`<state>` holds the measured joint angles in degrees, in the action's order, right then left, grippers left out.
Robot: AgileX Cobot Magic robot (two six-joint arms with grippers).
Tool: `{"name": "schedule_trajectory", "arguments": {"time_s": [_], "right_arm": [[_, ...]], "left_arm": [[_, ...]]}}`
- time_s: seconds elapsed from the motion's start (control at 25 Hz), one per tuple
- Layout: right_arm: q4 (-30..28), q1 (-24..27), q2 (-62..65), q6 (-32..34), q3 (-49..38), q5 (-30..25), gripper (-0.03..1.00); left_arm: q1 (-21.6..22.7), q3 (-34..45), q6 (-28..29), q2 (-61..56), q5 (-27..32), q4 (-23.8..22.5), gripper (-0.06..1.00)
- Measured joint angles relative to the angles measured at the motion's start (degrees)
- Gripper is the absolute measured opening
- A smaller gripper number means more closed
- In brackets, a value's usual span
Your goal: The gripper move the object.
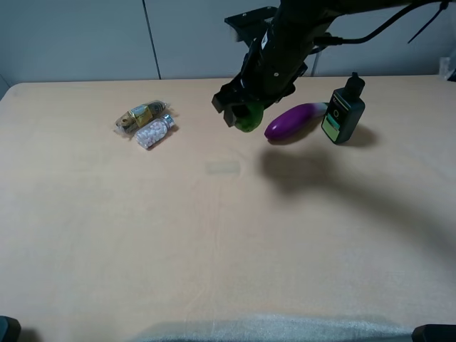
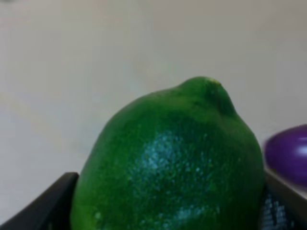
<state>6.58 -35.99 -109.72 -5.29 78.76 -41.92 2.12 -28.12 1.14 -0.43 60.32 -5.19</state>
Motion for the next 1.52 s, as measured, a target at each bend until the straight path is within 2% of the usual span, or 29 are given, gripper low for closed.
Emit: {"name": "schedule_trajectory", "arguments": {"time_s": [0.16,0.4,0.52,0.68,0.96,1.2,1.52], "right_arm": [[-1.48,2.57,0.0,-3.05,4.04,-3.6,0.5],[-1.9,5.52,0.0,-12.62,7.96,-9.41,0.5],[-1.95,7.19,0.0,-15.07,9.45,-10.65,0.5],[-2.01,9.53,0.0,-15.54,10.25,-11.76,0.5],[-3.89,12.46,0.0,-14.92,10.36,-19.13,0.5],[-5.86,15.62,1.21,-10.97,10.36,-20.46,0.5],[-6.03,22.44,6.06,-10.74,10.42,-24.14,0.5]], "left_arm": [[0.0,0.0,0.0,0.0,0.0,0.0,0.74],[0.0,0.0,0.0,0.0,0.0,0.0,0.74],[0.0,0.0,0.0,0.0,0.0,0.0,0.74],[0.0,0.0,0.0,0.0,0.0,0.0,0.74],[0.0,0.0,0.0,0.0,0.0,0.0,0.74],[0.0,0.0,0.0,0.0,0.0,0.0,0.74],[0.0,0.0,0.0,0.0,0.0,0.0,0.74]]}}
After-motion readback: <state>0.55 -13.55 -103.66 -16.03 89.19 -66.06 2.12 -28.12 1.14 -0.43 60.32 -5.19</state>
